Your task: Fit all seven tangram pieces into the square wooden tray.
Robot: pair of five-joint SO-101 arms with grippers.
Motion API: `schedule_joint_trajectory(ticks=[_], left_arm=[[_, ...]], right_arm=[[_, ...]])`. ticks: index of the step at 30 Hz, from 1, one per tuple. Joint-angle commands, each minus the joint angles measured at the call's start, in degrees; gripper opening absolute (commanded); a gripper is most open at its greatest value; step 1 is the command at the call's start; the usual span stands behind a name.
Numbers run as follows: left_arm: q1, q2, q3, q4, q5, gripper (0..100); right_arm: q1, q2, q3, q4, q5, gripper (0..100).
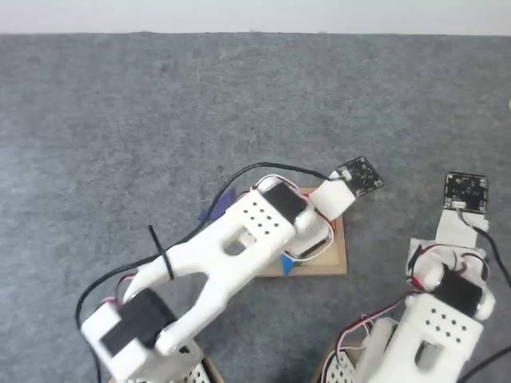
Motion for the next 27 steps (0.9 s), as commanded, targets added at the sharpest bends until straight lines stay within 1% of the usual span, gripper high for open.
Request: schedule_joint_trajectory(ticks=[1,3,5,8,10,15,20,24,27], left_arm=[[-0.5,-6.7,1.5,-0.4,-1.1,1],[-1.7,-8.9,4.1,-2.3,-1.2,1],[-2.2,-9.8,6.6,-3.6,-1.7,4],[-2.2,-9.0,9.7,-4.8,-3.8,8],[-2.2,-8.2,10.9,-6.9,-3.8,8],[-2.3,-5.2,12.6,-12.5,-3.8,8],[-8.1,0.1,11.2,-18.4,-4.1,8],[-9.3,4.9,9.3,-18.5,-4.3,8],[-9.2,6.3,9.4,-18.7,-4.3,5]], right_arm=[[3.3,-6.3,-2.8,1.3,-0.4,29.6],[4.9,-9.6,-0.4,1.5,0.4,29.6],[5.1,-12.3,4.3,0.7,2.8,29.6],[5.1,-15.1,11.4,-3.4,4.5,29.6],[5.2,-15.7,14.1,-4.9,5.1,29.6],[5.2,-15.8,14.8,-5.4,5.0,29.6],[5.5,-15.8,14.8,-5.0,4.8,29.6],[5.4,-15.8,15.4,-5.5,4.7,29.6],[5.2,-15.8,15.6,-5.6,4.7,29.6]])
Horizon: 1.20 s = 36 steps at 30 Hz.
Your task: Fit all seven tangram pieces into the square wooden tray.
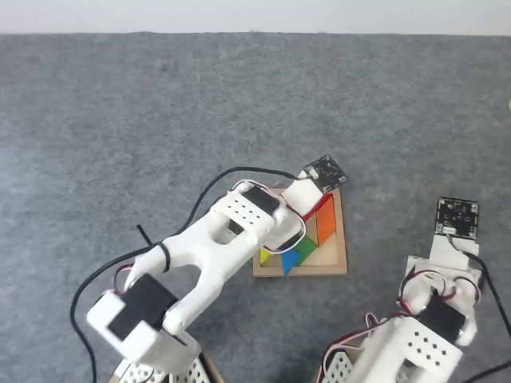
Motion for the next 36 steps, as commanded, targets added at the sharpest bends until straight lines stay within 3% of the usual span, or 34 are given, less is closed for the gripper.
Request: schedule_joint_trajectory(ticks=[1,18,22,30,36], left_arm=[[-0.8,0.4,-2.4,-1.3,-0.7,5],[-0.9,-0.5,3.4,0.5,-2.2,5],[-1.1,-7.5,4.0,1.1,-1.8,5],[-0.8,-27.8,8.1,15.4,-0.8,5],[-0.4,-26.1,8.9,20.6,-0.9,6]], right_arm=[[0.8,-1.2,-0.3,-1.2,0.6,29.6],[0.8,-1.2,-0.3,-1.2,0.6,29.6],[0.8,-1.2,-0.3,-1.2,0.6,29.6],[0.8,-1.2,-0.3,-1.2,0.6,29.6],[0.8,-1.1,-0.3,-1.2,0.6,29.6]])
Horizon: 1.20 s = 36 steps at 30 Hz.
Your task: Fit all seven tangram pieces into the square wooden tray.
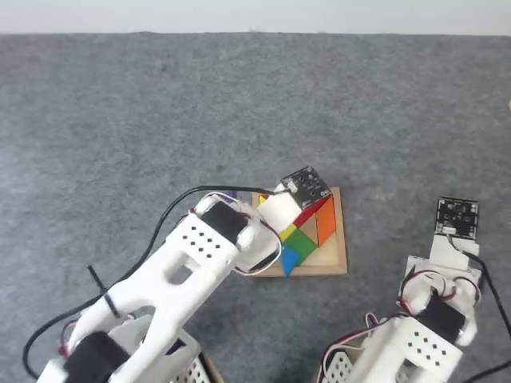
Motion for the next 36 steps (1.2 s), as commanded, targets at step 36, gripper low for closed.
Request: schedule_joint_trajectory(ticks=[36], left_arm=[[11.0,17.0,-5.4,-12.9,3.6,6]], right_arm=[[1.0,-1.1,-0.2,-1.1,0.8,29.6]])
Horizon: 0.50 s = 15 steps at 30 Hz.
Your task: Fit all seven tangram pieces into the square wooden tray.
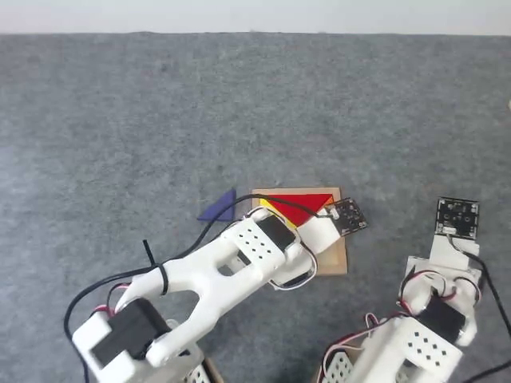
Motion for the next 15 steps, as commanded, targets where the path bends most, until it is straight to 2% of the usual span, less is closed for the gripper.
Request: schedule_joint_trajectory(ticks=[1,15], left_arm=[[0.0,-0.8,-2.3,-1.8,0.9,6],[-0.1,-0.9,-3.1,-3.5,3.2,6]], right_arm=[[1.0,-1.1,-0.2,-1.1,0.8,29.6],[0.9,-1.1,-0.2,-1.1,0.9,29.6]])
